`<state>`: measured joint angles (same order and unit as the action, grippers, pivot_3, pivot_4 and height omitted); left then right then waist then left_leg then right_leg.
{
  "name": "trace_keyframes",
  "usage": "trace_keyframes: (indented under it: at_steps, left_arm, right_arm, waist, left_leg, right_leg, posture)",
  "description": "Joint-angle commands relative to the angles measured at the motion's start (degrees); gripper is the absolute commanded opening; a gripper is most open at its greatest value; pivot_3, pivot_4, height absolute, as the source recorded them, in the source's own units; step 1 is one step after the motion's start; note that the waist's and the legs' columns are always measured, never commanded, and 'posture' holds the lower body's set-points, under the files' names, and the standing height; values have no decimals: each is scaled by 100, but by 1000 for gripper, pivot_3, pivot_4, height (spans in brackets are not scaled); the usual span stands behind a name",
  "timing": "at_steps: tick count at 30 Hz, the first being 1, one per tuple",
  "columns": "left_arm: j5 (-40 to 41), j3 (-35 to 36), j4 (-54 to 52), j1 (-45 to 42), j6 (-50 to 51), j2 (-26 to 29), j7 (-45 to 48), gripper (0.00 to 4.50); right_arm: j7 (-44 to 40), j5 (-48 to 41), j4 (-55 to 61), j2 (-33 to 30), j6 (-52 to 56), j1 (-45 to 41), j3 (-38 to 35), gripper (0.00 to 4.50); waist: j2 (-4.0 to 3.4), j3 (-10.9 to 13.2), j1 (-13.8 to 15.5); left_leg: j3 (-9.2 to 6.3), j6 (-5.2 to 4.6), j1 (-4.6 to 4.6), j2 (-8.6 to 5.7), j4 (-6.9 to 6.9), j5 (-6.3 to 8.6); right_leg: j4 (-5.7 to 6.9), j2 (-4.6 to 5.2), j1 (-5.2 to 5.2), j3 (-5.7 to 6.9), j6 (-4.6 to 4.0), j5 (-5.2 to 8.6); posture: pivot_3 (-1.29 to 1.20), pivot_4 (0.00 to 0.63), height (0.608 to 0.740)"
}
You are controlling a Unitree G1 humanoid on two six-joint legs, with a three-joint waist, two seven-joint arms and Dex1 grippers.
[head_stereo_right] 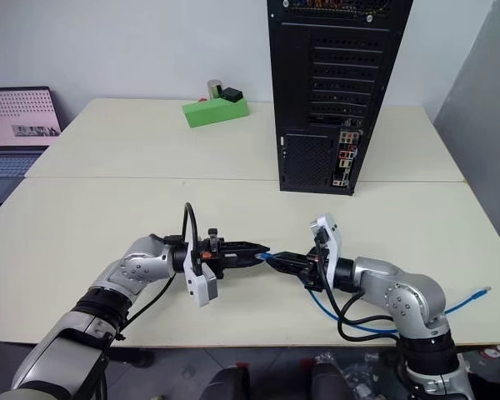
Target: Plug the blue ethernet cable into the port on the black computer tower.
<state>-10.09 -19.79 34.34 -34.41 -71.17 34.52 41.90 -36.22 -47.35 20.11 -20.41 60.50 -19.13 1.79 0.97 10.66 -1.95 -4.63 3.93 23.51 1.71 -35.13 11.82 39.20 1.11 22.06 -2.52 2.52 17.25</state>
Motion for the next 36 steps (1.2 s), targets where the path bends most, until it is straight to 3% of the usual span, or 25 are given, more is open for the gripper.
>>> trace_keyframes:
  at_steps: [1,10,13,15,22,27,36]
  left_arm:
    - [521,-99,-218,166,434,93,144,1719]
    - [2449,174,-1686,812,4221,-150,936,3515]
    - [2858,417,-2250,920,5541,-310,616,4029]
    - [3145,614,-2676,822,6471,-500,269,4414]
    - [3260,837,-3377,367,8216,-1045,-409,4414]
    - [2928,916,-3045,-309,8980,-1466,-990,4414]
    - [2476,991,-2569,-904,9018,-2055,-1318,4414]
  right_arm:
    - [-71,-201,147,-73,-14,-96,-135,14]
    - [250,162,359,-244,-542,6,-301,9]
    - [590,545,471,-306,-958,88,-517,9]
    - [1392,1063,545,-96,-1253,-46,-665,9]
    - [3035,2378,522,523,-1733,-392,-451,9]
    - [3969,3184,-265,1128,-2143,-1098,-407,9]
    - [4288,3695,-1211,1338,-2596,-1693,-588,8]
  waist:
    - [0,0,-1]
    - [0,0,-12]
    - [0,0,-12]
    - [0,0,-8]
    - [0,0,-8]
    - [0,0,-31]
    - [0,0,-22]
  left_leg:
    - [0,0,0,0,0,0]
    - [-1,0,0,1,0,0]
    - [-2,0,0,1,-1,0]
    - [-3,0,0,1,-2,0]
    - [-1,1,1,0,-4,-1]
    - [0,2,-1,-1,-4,-2]
    - [8,3,7,-3,-2,-2]
  right_leg:
    - [1,0,0,0,0,0]
    - [5,1,0,0,0,0]
    - [6,0,0,0,0,0]
    - [7,0,0,1,0,0]
    - [15,0,5,-2,1,1]
    - [25,-2,11,-5,0,1]
    - [19,2,18,-9,-1,1]
  posture:
    - [0,150,740]
    - [0,150,740]
    - [0,150,740]
    - [0,150,740]
    - [0,150,740]
    - [0,150,740]
    - [0,150,740]
